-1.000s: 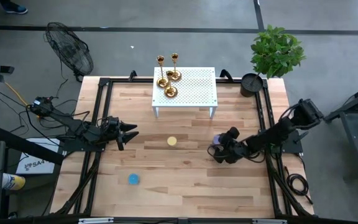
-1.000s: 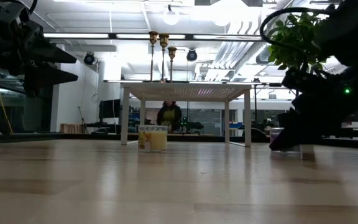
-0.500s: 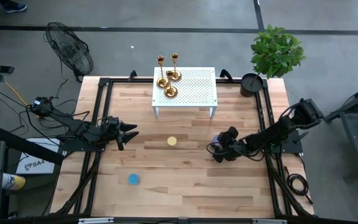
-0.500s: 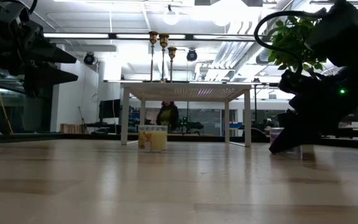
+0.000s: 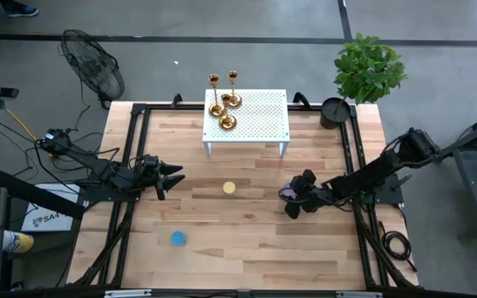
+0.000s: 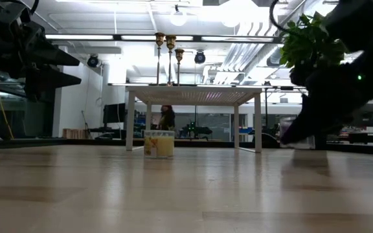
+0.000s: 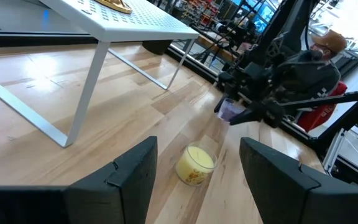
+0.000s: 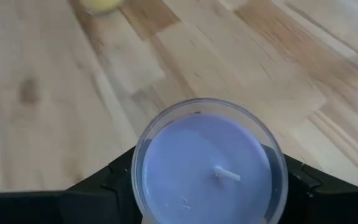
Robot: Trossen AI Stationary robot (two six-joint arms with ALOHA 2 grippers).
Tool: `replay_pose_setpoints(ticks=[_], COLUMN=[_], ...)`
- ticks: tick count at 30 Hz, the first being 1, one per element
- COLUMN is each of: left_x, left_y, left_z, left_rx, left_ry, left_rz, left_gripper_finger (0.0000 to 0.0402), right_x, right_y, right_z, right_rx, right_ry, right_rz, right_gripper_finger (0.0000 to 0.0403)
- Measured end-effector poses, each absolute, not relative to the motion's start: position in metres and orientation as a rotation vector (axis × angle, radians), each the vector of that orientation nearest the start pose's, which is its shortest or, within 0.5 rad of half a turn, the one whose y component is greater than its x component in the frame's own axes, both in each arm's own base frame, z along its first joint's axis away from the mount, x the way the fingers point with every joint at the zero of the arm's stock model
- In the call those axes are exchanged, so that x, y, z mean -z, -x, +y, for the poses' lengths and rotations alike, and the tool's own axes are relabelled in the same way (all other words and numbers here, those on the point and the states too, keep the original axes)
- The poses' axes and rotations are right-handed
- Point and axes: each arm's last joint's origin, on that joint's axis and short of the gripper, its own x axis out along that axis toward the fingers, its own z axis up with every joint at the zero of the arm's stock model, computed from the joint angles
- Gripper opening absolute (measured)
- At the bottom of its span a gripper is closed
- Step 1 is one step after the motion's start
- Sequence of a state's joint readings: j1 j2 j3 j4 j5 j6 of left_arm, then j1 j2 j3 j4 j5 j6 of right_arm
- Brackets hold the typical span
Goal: Pick & Place candle stick holders
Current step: Put the purple scented candle on the shelf
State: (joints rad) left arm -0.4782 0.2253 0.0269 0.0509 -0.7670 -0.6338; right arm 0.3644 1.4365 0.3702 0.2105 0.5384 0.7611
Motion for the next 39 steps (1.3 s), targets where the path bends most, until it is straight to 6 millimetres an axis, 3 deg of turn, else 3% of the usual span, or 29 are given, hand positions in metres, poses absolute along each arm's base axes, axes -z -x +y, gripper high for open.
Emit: replay_pose_setpoints(ticks=[11, 26, 33, 39], left_x=[-0.16, -0.16, -0.16, -0.16], left_y=[-0.1, -0.1, -0.1, -0.1], left_z=[-0.029, -0.029, -0.029, -0.029], left_rx=[-0.315, -0.315, -0.315, -0.315], left_ry=[0.543, 0.543, 0.543, 0.543], left_rz=[0.024, 0.025, 0.024, 0.024], left_gripper_finger=[0.0225, 0.0225, 0.0225, 0.0225], right_x=[-0.164, -0.26, -0.297, -0.306], right_y=[-0.221, -0.249, -0.255, -0.254], right_z=[0.049, 0.016, -0.01, -0.036], right_rx=[0.239, 0.066, 0.092, 0.194], right_ry=[-0.314, 0.049, 0.125, 0.122], right_rz=[0.636, 0.7, 0.645, 0.631], right_gripper_finger=[0.023, 0.023, 0.023, 0.023])
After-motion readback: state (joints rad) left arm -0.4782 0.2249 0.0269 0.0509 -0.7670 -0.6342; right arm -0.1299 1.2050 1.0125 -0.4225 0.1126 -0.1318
